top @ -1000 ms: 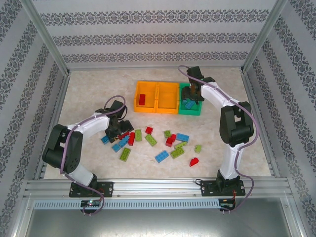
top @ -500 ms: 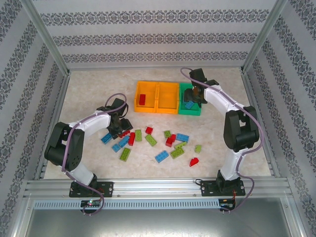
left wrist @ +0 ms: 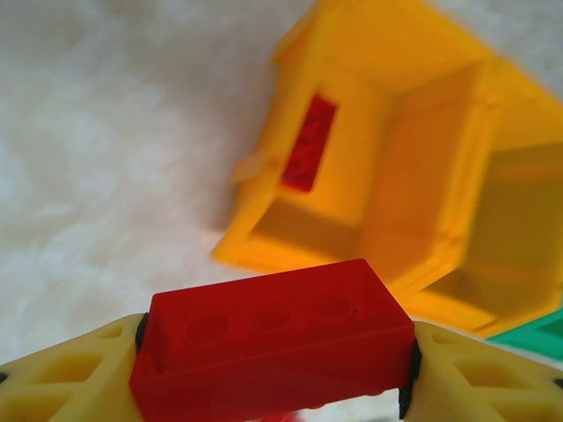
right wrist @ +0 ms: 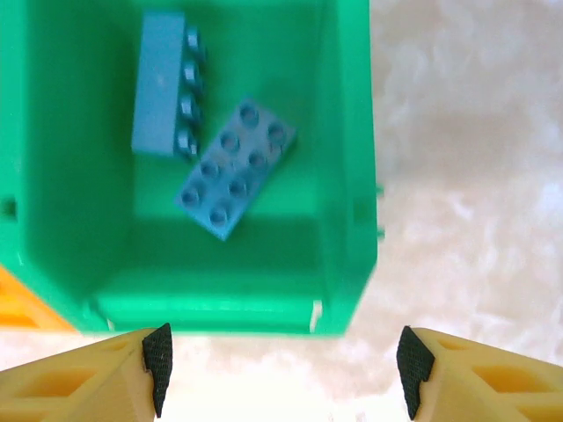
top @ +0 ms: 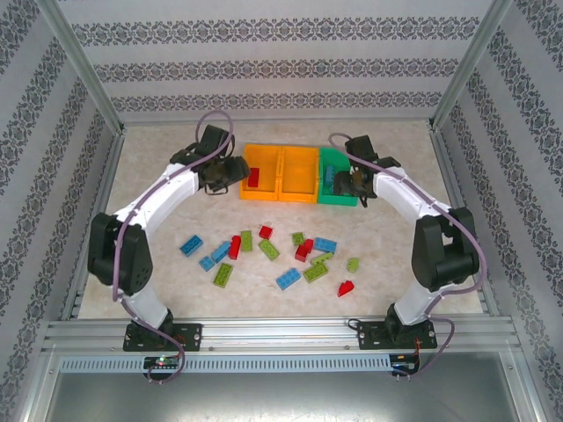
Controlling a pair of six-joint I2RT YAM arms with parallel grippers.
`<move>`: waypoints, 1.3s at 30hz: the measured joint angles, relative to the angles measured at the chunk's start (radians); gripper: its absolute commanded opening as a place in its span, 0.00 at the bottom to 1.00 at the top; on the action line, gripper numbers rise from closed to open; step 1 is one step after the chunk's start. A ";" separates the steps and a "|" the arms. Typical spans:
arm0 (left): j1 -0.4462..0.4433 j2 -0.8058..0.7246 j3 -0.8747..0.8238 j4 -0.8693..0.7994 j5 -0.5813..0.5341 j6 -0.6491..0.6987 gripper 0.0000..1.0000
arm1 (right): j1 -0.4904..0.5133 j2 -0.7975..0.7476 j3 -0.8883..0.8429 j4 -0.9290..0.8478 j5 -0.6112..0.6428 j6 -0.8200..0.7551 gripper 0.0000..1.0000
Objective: Sort the legos into containers by color
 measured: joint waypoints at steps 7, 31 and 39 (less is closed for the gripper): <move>0.000 0.264 0.277 -0.006 0.045 0.079 0.59 | 0.049 -0.098 -0.155 -0.010 -0.049 0.010 0.72; 0.000 0.428 0.425 -0.017 0.135 0.083 0.92 | 0.109 -0.320 -0.434 -0.284 -0.196 0.286 0.67; -0.001 0.393 0.366 0.008 0.142 0.095 1.00 | 0.143 -0.319 -0.467 -0.293 -0.215 0.344 0.61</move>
